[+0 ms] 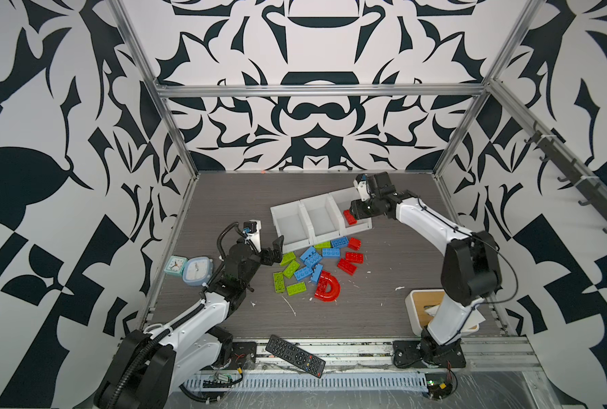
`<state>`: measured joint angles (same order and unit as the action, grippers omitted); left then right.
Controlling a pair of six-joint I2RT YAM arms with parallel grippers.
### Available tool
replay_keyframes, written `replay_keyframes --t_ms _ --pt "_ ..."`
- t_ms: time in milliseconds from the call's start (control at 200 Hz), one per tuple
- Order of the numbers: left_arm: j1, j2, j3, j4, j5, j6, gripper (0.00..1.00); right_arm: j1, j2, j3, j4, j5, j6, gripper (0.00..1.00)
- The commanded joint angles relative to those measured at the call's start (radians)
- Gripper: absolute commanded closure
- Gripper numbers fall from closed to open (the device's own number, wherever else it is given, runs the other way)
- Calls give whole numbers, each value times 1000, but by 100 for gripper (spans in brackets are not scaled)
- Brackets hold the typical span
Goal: Sort the legos into containers by color
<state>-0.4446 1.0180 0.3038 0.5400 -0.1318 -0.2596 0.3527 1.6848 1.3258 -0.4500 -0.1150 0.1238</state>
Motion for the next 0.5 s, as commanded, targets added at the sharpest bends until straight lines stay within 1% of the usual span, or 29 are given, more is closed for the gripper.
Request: replay_keyframes --t_ms 0,75,180,320,495 --pt "0 -21 18 -26 -2 14 0 28 -116 -139 -12 20 98 44" --pt "0 -23 20 -35 -11 17 0 59 -161 -219 -3 58 118 43" --pt "0 -17 19 -30 -12 21 0 90 -173 -267 8 85 105 42" --pt "1 2 36 -50 -13 28 0 91 -97 -237 -16 77 80 40" --pt "0 7 31 -38 -18 27 0 97 -12 -204 20 73 82 39"
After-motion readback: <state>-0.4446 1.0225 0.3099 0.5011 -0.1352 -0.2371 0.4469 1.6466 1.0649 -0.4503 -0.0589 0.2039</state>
